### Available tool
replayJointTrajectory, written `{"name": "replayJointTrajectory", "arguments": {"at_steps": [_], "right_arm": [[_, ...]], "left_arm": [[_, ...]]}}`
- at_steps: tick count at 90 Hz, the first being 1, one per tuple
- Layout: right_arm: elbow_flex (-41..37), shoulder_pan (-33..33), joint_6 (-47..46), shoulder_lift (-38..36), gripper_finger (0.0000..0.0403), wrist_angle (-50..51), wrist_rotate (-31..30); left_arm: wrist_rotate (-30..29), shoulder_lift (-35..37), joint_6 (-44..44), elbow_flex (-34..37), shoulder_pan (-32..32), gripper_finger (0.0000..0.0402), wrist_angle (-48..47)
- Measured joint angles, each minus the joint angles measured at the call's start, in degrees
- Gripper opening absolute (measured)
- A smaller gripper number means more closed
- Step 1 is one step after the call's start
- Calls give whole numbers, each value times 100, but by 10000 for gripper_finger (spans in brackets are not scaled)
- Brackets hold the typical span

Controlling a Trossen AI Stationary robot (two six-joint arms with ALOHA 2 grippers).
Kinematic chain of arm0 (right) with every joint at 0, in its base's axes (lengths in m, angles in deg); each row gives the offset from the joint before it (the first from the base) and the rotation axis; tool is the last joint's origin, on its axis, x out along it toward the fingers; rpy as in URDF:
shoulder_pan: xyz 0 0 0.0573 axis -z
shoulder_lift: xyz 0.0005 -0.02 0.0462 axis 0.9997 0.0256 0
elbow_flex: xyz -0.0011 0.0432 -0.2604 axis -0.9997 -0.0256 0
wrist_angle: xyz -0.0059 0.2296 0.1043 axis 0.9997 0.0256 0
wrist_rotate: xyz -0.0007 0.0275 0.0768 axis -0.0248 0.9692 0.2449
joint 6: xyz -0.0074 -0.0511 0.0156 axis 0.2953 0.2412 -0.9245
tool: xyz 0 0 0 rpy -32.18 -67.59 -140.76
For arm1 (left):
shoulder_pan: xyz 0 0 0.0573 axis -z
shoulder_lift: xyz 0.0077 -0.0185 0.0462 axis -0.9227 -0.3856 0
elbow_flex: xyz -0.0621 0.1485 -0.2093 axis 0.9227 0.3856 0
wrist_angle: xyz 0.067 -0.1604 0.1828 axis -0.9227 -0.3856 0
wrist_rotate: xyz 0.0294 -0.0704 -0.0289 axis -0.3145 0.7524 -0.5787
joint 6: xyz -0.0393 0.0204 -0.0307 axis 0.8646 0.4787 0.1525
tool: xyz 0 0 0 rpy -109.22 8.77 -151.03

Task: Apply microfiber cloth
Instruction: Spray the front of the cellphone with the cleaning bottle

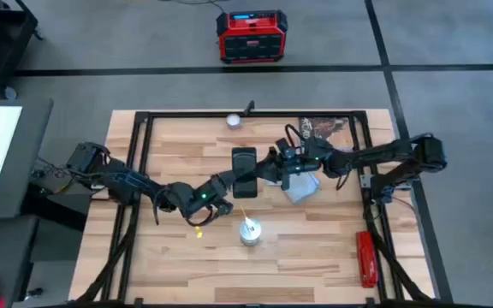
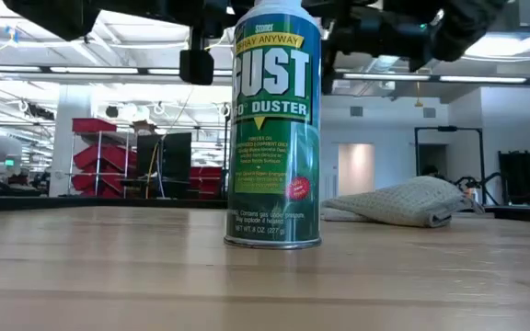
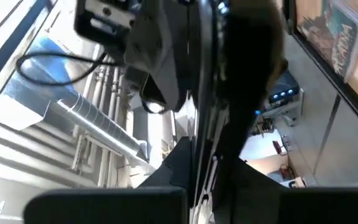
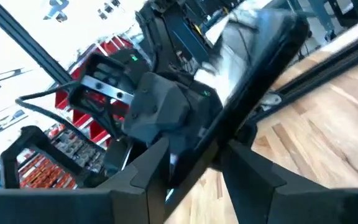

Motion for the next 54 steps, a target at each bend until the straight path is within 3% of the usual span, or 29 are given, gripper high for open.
{"name": "replayJointTrajectory", "arguments": {"at_steps": [19, 33, 54], "right_arm": [[253, 52, -90, 389, 121, -331, 220], [148, 268, 40, 36, 119, -39, 570], [31, 420, 379, -423, 119, 408, 348]], "left_arm": [[-155, 2, 20, 5, 2, 2, 23], [-317, 6, -11, 15, 7, 2, 121], [-347, 10, -4, 15, 34, 2, 175]]}}
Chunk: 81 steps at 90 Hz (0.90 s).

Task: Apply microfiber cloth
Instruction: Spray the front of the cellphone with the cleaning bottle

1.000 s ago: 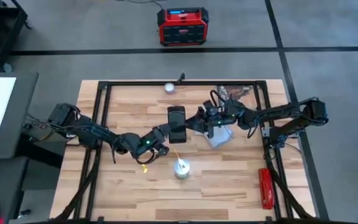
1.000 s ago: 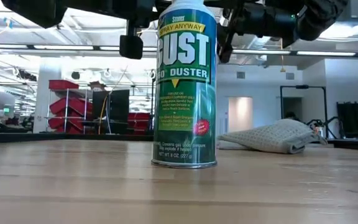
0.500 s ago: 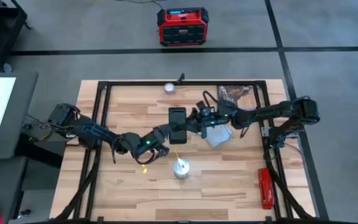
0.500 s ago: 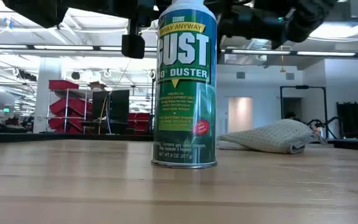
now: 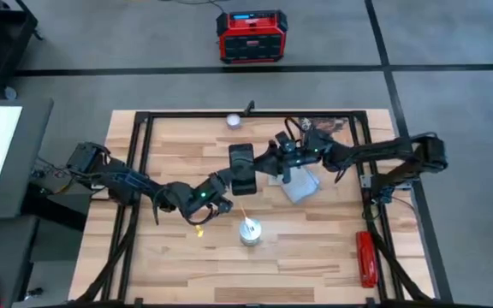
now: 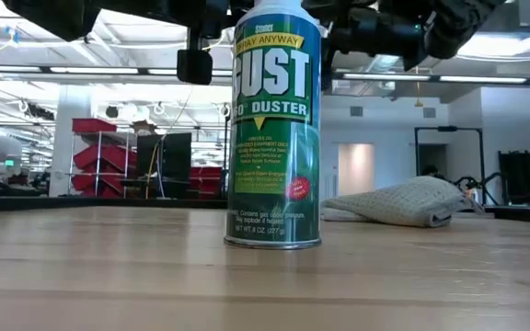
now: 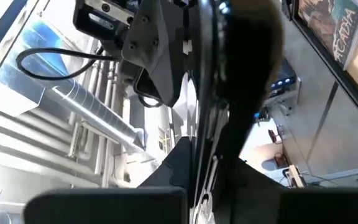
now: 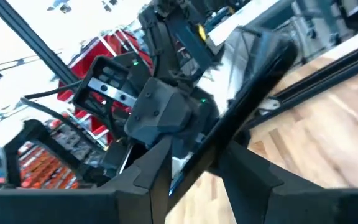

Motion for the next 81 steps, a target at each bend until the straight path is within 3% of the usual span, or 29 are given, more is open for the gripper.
{"name": "replayJointTrajectory", "arguments": {"at_steps": [38, 66, 81], "right_arm": [[0, -42, 4, 63, 115, -66, -261], [-2, -38, 91, 58, 26, -86, -439], [-2, -54, 64, 55, 38, -92, -437]], "left_arm": [[-6, 0, -2, 0, 1, 2, -4], [-152, 0, -32, -7, -1, 2, 0], [-120, 0, -15, -15, -1, 2, 7]]}}
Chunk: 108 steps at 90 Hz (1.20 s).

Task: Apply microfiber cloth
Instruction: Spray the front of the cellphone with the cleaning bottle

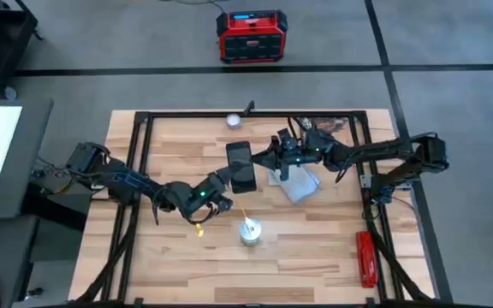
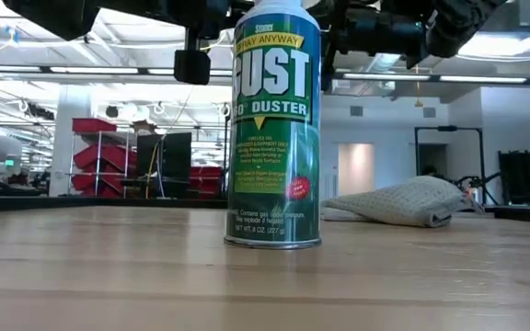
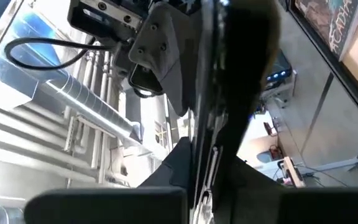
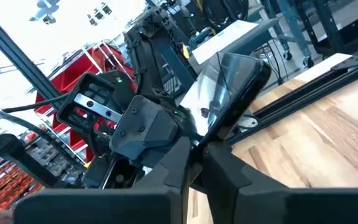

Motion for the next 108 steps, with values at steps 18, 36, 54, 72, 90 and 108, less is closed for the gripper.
{"name": "replayJointTrajectory", "arguments": {"at_steps": [18, 36, 54, 72, 90, 108], "right_arm": [[0, -9, -531, 5, 99, 64, 308], [0, -30, -726, 13, 141, 103, 311], [0, -54, -682, 13, 75, 90, 310], [0, -103, -851, 11, 35, -35, 233], [0, -129, -885, 13, 111, -61, 270], [0, -145, -1022, 13, 142, -60, 303]], "left_arm": [[243, 0, 9, -12, 2, 2, -28], [279, 0, 22, -24, 2, 2, -55], [237, -1, 5, -23, 2, 2, -61], [202, 0, -140, -22, 2, 2, -28], [273, 0, 45, -29, -2, 2, -27], [298, -1, 28, -30, -2, 2, -37]]}}
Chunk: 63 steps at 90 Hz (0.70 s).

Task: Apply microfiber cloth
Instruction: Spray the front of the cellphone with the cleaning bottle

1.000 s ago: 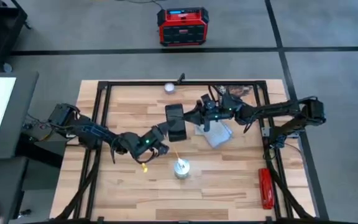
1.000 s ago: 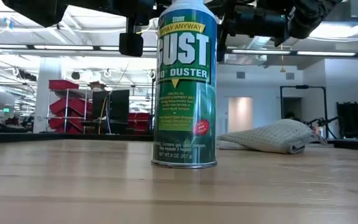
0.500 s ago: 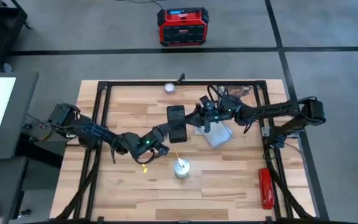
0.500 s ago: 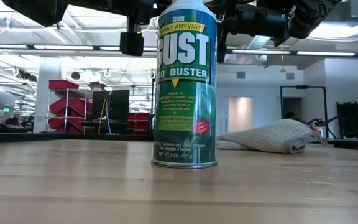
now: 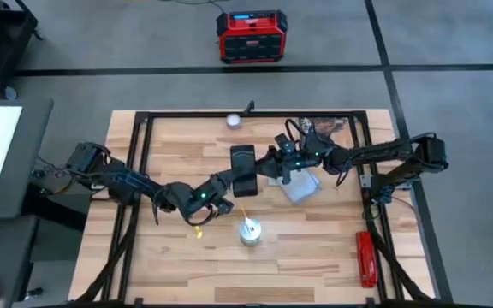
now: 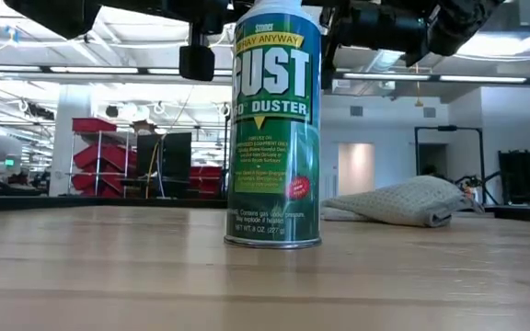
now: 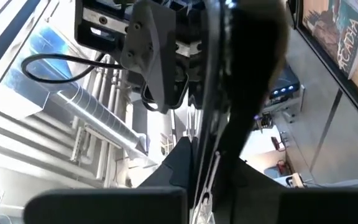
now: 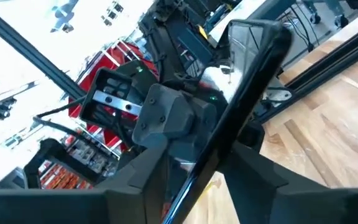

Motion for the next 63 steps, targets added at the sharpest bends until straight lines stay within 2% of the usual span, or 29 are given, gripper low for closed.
{"name": "replayJointTrajectory", "arguments": {"at_steps": [9, 16, 32, 63], "right_arm": [[28, -2, 14, 162, 142, -152, 0], [92, -41, 16, 305, 126, -199, 16], [349, -80, -25, 667, 27, -295, 294], [376, -63, 268, 573, 25, -194, 269]], "left_arm": [[14, -1, -3, -23, 0, 2, -17], [8, -2, -24, -55, 0, 2, -56], [-98, -8, -233, -55, 6, 2, -173], [-161, -4, -269, -60, 115, 3, -61]]}}
